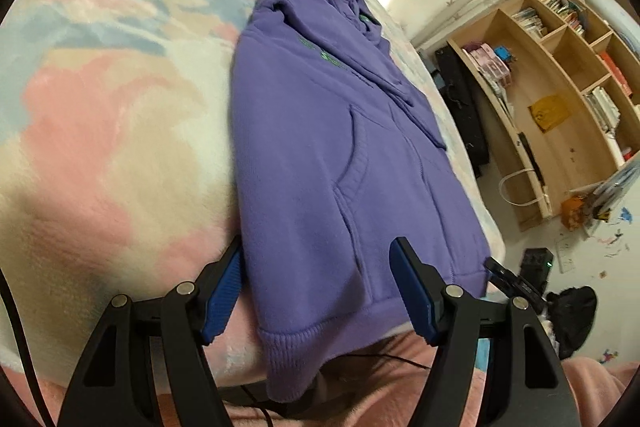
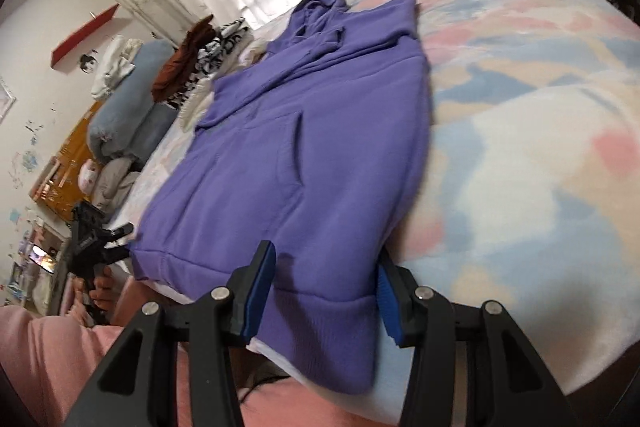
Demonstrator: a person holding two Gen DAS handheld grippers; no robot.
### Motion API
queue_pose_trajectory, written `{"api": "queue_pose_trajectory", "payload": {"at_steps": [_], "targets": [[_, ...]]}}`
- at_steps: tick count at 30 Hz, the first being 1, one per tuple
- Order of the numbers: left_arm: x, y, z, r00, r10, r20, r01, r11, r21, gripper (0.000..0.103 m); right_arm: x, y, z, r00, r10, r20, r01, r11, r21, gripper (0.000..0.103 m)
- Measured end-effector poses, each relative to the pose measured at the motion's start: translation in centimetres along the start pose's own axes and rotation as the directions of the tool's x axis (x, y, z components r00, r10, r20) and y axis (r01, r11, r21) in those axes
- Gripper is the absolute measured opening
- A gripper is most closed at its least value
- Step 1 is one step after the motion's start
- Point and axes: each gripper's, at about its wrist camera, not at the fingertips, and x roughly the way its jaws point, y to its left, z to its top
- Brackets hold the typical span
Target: Fold large clothes
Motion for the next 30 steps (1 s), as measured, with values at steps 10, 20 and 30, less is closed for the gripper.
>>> {"api": "queue_pose_trajectory", "payload": {"at_steps": [10,20,30], "targets": [[0.9,0.0,-0.4,0.998,-0.056,-0.018,0.056,0.998,0.01,0.069,0.8,0.0,0.0,0.999,0.048,0.007,-0.048,0.998,0.027,0.048],[1.7,-0.9,-0.3,0.998,-0.065,0.016,0.064,0.997,0.044,0.069,1.7,0.6,0.6,0.998,0.058,0.02,-0.059,0.997,0.04,0.042],[2.5,-4.0,0.9,0.992,-0.008,0.127,0.005,1.0,0.022,0.013,1.8,3.0,1.7,0.998,-0.007,0.063,0.007,1.0,0.003,0.017]]}}
